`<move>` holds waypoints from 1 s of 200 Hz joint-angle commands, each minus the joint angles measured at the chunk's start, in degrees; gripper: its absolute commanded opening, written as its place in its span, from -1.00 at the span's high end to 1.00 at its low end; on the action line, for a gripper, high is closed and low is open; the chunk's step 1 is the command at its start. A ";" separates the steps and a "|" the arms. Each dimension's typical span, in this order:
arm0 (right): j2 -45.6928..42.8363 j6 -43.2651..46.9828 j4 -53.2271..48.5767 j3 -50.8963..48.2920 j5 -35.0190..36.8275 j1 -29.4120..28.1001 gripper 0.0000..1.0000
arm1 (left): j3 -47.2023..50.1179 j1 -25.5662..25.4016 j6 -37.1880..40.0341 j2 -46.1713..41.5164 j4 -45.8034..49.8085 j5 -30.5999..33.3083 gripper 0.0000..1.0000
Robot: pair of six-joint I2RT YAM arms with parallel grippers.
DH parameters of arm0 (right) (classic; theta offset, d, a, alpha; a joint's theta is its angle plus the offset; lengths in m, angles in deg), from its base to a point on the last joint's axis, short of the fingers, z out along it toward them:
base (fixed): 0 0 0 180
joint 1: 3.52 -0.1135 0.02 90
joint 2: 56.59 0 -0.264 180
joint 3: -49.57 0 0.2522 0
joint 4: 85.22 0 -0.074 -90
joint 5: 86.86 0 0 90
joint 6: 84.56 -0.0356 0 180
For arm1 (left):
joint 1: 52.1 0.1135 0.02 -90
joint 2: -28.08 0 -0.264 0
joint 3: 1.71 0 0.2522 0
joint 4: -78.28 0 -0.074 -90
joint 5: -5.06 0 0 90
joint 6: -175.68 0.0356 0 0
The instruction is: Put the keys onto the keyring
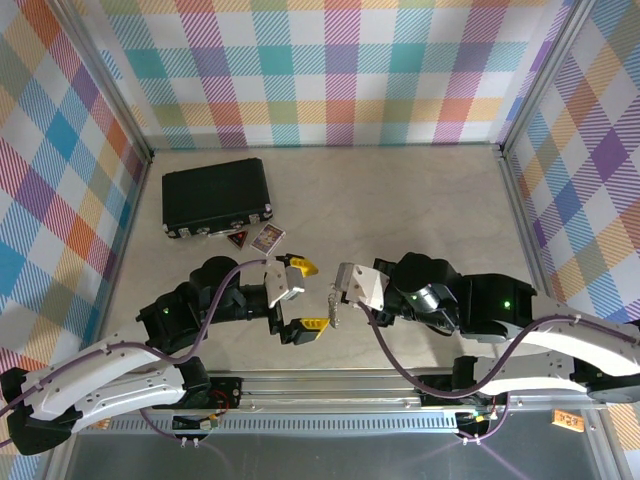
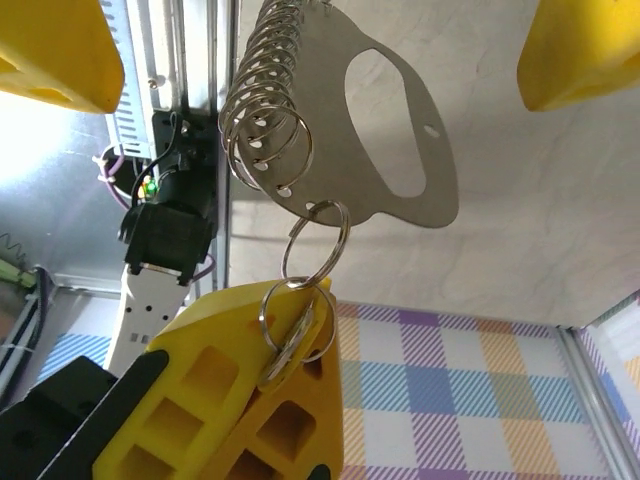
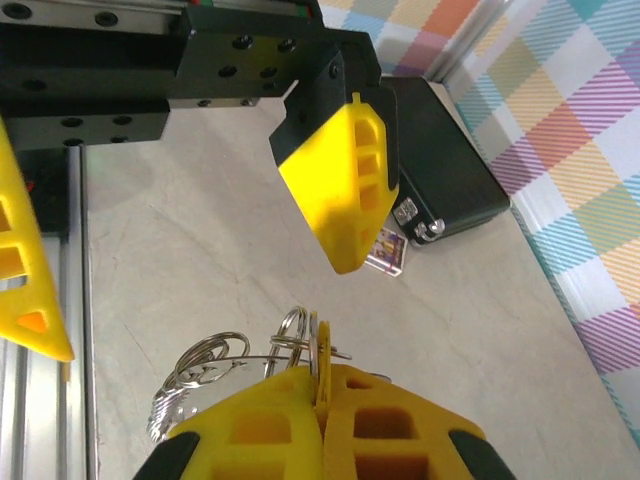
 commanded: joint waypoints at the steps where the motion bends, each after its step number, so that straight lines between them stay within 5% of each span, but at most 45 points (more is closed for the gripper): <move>1: 0.26 -1.87 0.16 1.75 2.90 -0.30 1.00 | 1.24 0.03 -0.91 -1.64 -2.80 2.49 -1.00; 47: 3.51 -3.45 -2.02 3.06 4.35 1.74 1.00 | 2.00 0.03 -1.72 -2.17 -2.14 4.93 -1.00; 200: 17.61 -10.29 -0.26 5.83 -9.68 27.99 1.00 | 5.63 0.08 -5.79 -1.96 -5.47 6.30 -1.00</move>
